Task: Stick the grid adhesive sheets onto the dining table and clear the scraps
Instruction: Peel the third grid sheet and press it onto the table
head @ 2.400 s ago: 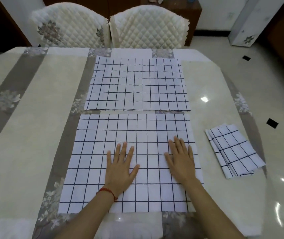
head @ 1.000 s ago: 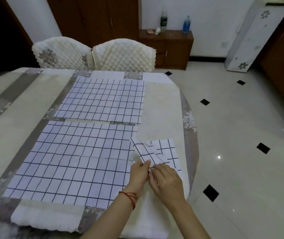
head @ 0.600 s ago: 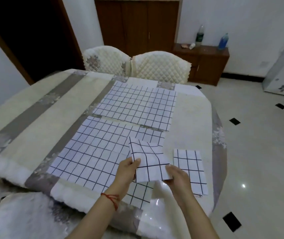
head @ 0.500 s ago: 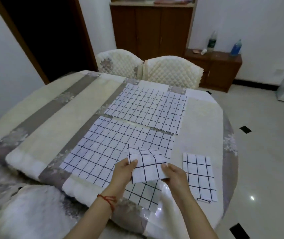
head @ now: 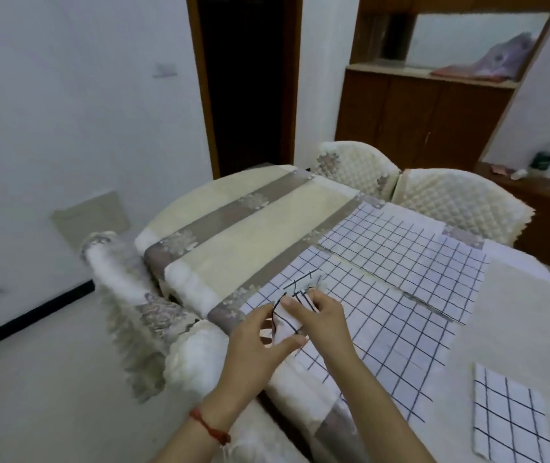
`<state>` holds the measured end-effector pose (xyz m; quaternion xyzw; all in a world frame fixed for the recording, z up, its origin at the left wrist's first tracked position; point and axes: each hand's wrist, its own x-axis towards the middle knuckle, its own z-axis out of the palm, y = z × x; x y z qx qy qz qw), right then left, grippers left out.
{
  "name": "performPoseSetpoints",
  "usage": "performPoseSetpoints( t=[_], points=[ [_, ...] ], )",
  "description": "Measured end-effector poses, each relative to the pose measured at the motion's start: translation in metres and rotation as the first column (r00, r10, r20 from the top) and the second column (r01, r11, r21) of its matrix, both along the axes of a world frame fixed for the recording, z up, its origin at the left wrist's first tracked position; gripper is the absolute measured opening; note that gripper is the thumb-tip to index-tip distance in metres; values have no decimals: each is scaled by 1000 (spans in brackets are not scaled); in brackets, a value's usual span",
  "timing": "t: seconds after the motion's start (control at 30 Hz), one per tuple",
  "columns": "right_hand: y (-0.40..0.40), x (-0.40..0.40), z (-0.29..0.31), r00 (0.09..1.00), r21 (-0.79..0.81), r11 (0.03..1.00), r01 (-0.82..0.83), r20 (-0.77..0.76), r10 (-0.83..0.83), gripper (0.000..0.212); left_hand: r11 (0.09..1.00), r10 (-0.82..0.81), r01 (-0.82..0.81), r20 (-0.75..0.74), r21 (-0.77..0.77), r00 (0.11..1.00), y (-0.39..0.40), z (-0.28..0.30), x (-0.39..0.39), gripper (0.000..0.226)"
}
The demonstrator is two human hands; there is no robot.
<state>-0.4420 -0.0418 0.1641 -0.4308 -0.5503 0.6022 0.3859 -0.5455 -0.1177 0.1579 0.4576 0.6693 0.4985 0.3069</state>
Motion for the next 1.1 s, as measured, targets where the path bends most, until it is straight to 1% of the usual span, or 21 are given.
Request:
performPoseSetpoints(
  t=[0.07,0.1,0.17,0.2,0.27,0.4,0.47,0.53,0.57,0.63,0.7,0.77,0.8,0.87,0.9,0.97,1.03,1.07,1.1],
  points=[
    [-15,-36,11,1000,50,999,-20,4,20,36,999,7,-6,-36,35,999,-20,7,-28,48],
    [-23,-54,16,999,73,997,-35,3,35,36,999,23,-21,-44,47,999,-30,10,-43,47],
    [-38,-91,21,996,77,993,-86,12,86,31,995,69,-67,-27,69,997,-50,16,-74,37],
    [-46,-108,23,994,78,991,-107,20,105,34,993,87,-86,0,83,996,-60,18,-89,33],
    [-61,-142,25,992,81,988,-128,15,127,41,983,146,-151,54,102,988,-78,21,-121,31],
    [-91,-208,28,988,101,982,-157,9,157,34,962,243,-264,217,73,945,-112,26,-181,27],
    [-105,-237,28,983,136,974,-182,12,182,33,955,275,-296,298,27,914,-128,26,-209,27],
    [-117,-264,27,977,173,962,-209,-11,215,39,948,292,-318,390,3,873,-145,24,-235,26],
    [-123,-276,28,974,186,958,-220,-20,227,38,940,306,-340,440,0,844,-153,23,-248,28],
    [-136,-299,29,965,211,946,-248,-27,259,29,920,321,-392,523,28,790,-168,21,-273,30],
    [-147,-318,30,949,192,937,-291,-68,309,19,889,344,-455,575,56,742,-180,21,-297,31],
    [-155,-334,26,926,128,929,-346,-113,360,10,834,388,-548,628,72,674,-191,26,-321,31],
    [-159,-341,22,917,101,923,-370,-121,381,9,802,406,-592,651,82,641,-196,28,-333,32],
    [-165,-354,13,900,65,904,-422,-89,426,12,742,435,-662,676,105,595,-205,33,-356,34],
    [-167,-360,8,883,44,885,-464,-54,466,16,720,441,-682,677,124,589,-209,36,-367,33],
    [-168,-374,-3,822,7,824,-566,80,564,26,695,452,-700,660,161,600,-214,40,-389,30],
    [-165,-390,-11,738,-66,765,-640,226,636,17,671,474,-720,645,176,599,-218,46,-409,27],
    [-160,-399,-14,724,-84,768,-635,283,629,21,659,491,-731,633,180,599,-218,50,-419,26],
    [-153,-409,-16,744,-80,796,-600,310,592,30,651,511,-736,610,186,606,-219,53,-428,26]
  ],
)
